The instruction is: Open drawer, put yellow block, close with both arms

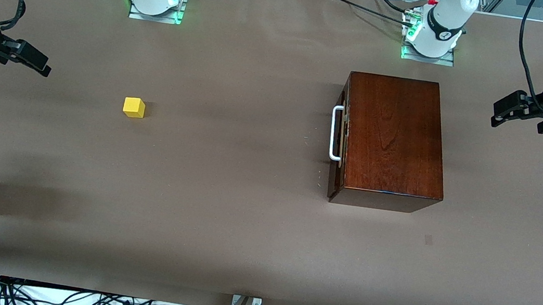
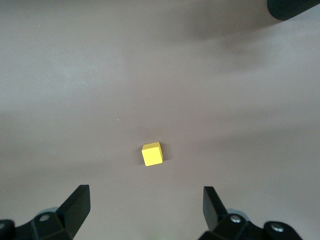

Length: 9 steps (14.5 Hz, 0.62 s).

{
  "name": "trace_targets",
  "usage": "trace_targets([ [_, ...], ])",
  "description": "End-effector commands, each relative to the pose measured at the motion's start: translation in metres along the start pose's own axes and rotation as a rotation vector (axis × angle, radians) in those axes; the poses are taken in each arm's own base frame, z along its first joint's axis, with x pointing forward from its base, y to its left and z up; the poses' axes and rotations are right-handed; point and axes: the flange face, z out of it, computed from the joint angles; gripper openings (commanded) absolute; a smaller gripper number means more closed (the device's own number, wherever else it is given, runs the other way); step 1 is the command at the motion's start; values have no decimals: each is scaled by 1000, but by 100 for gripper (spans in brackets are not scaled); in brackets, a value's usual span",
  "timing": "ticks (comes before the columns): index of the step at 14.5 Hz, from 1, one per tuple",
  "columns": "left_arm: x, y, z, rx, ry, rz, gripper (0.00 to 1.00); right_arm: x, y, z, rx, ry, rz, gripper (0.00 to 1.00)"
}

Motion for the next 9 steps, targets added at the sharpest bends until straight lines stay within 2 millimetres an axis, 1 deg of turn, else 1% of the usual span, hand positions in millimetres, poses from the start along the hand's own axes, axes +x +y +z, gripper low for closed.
trace_targets([
  [1, -13, 3, 0, 0, 21, 55, 100, 0, 0, -7, 15, 9, 0, 100],
  [3, -2, 3, -7, 4, 34, 53, 100, 0, -1, -7, 15, 10, -2, 100],
  [9, -1, 0, -13, 0, 48, 50, 100, 1, -1, -7, 4, 16, -3, 100],
])
